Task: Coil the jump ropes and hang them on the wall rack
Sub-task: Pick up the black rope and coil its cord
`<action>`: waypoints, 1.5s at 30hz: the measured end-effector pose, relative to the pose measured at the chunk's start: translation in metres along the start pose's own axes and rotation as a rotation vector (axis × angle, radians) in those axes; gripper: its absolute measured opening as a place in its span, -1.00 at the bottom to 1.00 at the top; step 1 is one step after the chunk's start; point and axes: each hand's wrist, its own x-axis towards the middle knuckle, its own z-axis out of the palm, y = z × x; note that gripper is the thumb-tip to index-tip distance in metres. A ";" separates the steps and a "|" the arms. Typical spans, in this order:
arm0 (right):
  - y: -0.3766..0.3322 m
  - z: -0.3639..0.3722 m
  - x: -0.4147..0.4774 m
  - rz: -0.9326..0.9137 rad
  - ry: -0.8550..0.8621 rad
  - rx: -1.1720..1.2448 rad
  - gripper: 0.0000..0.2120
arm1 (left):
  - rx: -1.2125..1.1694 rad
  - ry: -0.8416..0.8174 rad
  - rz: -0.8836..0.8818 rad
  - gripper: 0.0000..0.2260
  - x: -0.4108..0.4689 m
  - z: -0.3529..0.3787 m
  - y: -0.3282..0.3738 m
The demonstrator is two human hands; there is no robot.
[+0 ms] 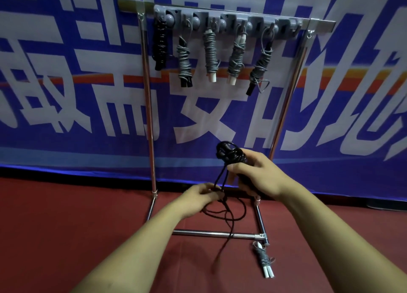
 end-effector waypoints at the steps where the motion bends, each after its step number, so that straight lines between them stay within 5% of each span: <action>1: 0.002 0.000 0.001 0.025 0.000 -0.005 -0.90 | -0.031 0.017 -0.012 -0.79 0.000 0.004 -0.009; 9: 0.000 -0.004 0.009 0.115 0.117 0.141 -0.94 | 0.025 0.089 -0.146 -0.81 -0.013 0.012 -0.072; 14: -0.004 0.000 0.013 0.135 0.151 0.219 -0.88 | -0.256 0.084 -0.354 -0.84 -0.019 0.012 -0.088; 19: -0.011 -0.004 0.009 0.128 0.192 0.351 -0.90 | -0.695 0.384 -0.564 -0.87 -0.026 -0.005 -0.104; 22: -0.017 -0.017 0.009 0.106 0.249 0.412 -0.91 | -0.643 0.523 -0.686 -0.84 -0.041 -0.016 -0.130; 29: -0.022 -0.017 0.010 0.175 0.112 0.339 -0.82 | -0.108 0.384 -0.848 -0.88 -0.039 -0.019 -0.146; 32: -0.022 -0.010 0.011 0.199 0.058 0.334 -0.86 | 0.357 0.284 -0.752 -0.77 -0.026 -0.026 -0.112; 34: -0.022 -0.006 0.012 0.214 0.032 0.325 -0.87 | 0.428 0.429 -0.603 -0.72 -0.018 -0.029 -0.081; 36: -0.022 -0.001 0.013 0.227 0.012 0.327 -0.87 | 0.045 0.632 -0.304 -0.72 -0.011 -0.022 -0.042; 39: -0.022 0.006 0.016 0.240 -0.005 0.378 -0.87 | -0.731 0.256 -0.059 -0.67 -0.017 0.009 0.028; 42: -0.023 0.009 0.020 0.223 0.007 0.461 -0.86 | -0.720 0.024 -0.028 -0.65 -0.019 0.031 0.056; 45: -0.025 0.003 0.021 0.225 0.043 0.373 -0.86 | -0.651 0.192 -0.048 -0.69 -0.008 0.039 0.046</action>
